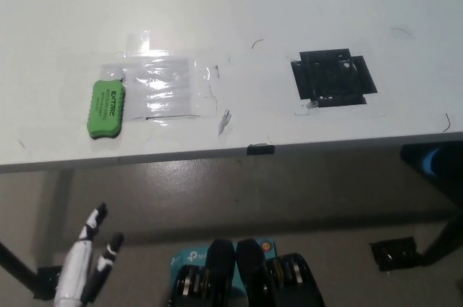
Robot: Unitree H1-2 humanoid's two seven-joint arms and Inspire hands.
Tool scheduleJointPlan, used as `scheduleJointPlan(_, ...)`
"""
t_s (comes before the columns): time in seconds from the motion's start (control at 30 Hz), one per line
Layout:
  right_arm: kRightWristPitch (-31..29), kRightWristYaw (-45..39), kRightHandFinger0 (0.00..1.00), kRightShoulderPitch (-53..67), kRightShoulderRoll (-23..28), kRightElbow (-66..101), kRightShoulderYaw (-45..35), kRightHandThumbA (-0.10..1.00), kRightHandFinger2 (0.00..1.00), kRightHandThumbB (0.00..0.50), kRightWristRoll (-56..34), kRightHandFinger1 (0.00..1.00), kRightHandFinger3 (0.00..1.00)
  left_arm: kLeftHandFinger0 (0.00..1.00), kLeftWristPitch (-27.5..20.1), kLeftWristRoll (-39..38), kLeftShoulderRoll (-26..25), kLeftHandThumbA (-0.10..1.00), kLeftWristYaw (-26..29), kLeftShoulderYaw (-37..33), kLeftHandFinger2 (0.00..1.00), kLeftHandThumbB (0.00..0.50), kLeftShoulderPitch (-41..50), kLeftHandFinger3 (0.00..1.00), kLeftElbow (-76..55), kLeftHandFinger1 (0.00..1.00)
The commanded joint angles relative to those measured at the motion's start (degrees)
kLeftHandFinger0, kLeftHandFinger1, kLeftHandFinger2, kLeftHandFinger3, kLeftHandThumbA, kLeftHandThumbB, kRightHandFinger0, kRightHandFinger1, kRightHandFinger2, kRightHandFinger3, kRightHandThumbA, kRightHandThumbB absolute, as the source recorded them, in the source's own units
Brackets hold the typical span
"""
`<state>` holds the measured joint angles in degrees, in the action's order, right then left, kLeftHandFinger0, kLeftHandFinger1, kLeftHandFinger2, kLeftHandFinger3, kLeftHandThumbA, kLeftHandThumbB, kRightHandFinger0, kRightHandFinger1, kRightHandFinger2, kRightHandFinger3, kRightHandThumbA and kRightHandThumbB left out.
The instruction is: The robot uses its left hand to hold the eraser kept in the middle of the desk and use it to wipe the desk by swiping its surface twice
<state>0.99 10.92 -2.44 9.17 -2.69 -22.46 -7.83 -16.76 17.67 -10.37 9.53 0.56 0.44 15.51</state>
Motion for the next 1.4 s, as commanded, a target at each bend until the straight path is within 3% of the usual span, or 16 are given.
scheduleJointPlan(0.0, -1.0, -1.1, 1.0, -0.7, 1.1, 0.3, 0.2, 1.0, 1.0, 0.269, -0.7, 1.0, 1.0, 1.0, 0.5, -6.6, 1.2, 1.0, -1.2, 2.1, 1.0, 0.284, -2.1, 1.0, 1.9, 1.0)
scheduleJointPlan(0.13, -1.2, -1.3, 1.0, -0.1, 1.1, 0.2, 0.5, 1.0, 1.0, 0.27, -0.6, 1.0, 1.0, 1.0, 0.3, -7.9, 1.3, 1.0, -2.0, 2.8, 1.0, 0.254, -2.4, 1.0, 3.3, 1.0)
scheduleJointPlan(0.2, -0.3, -1.8, 1.0, 0.1, 1.0, 0.6, 0.3, 1.0, 1.0, 0.259, -1.7, 1.0, 1.0, 1.0, 2.4, -12.2, 2.2, 1.0, -3.7, 4.4, 1.0, 0.273, -2.1, 1.0, 2.1, 1.0)
scheduleJointPlan(0.3, -0.6, -1.8, 1.0, 0.3, 1.3, 0.5, 0.6, 1.0, 1.0, 0.289, -1.2, 1.0, 1.0, 1.0, 3.9, -17.6, 3.2, 1.0, -6.1, 6.3, 1.0, 0.299, -1.7, 1.0, 0.7, 1.0)
scheduleJointPlan(0.53, -1.1, -1.4, 1.0, -0.1, 0.2, -0.1, 1.7, 1.0, 1.0, 0.285, -0.3, 1.0, 1.0, 1.0, 7.1, -21.0, 2.3, 1.0, -8.2, 8.3, 1.0, 0.337, -0.9, 1.0, -2.5, 1.0)
scheduleJointPlan(0.63, -0.8, -1.3, 1.0, -0.8, 0.2, -0.1, 1.8, 1.0, 1.0, 0.319, -0.6, 1.0, 1.0, 1.0, 7.7, -21.8, 2.1, 1.0, -8.8, 8.6, 1.0, 0.314, -1.9, 1.0, -2.4, 1.0)
scheduleJointPlan(0.77, 0.1, -1.2, 1.0, -0.9, 0.4, 0.2, 1.7, 1.0, 1.0, 0.306, -0.7, 1.0, 1.0, 1.0, 8.1, -21.6, 2.2, 1.0, -8.5, 8.6, 1.0, 0.284, -2.3, 1.0, -2.5, 1.0)
scheduleJointPlan(0.93, -0.9, -1.6, 1.0, -0.9, 0.7, -0.7, 1.5, 1.0, 1.0, 0.339, -1.1, 1.0, 1.0, 1.0, 8.8, -22.2, 2.5, 1.0, -8.7, 8.9, 1.0, 0.299, -2.6, 1.0, -2.8, 1.0)
scheduleJointPlan(1.2, 0.6, -2.2, 1.0, -0.7, 1.0, -0.1, 2.0, 1.0, 1.0, 0.3, -0.7, 1.0, 1.0, 1.0, 10.5, -23.2, 2.7, 1.0, -8.7, 9.1, 1.0, 0.29, -2.6, 1.0, -3.4, 1.0)
scheduleJointPlan(1.37, 1.7, -2.6, 1.0, -1.0, 1.3, 0.1, 2.4, 1.0, 1.0, 0.316, -0.9, 1.0, 1.0, 1.0, 10.4, -23.4, 2.9, 1.0, -8.7, 9.3, 1.0, 0.27, -3.0, 1.0, -3.1, 1.0)
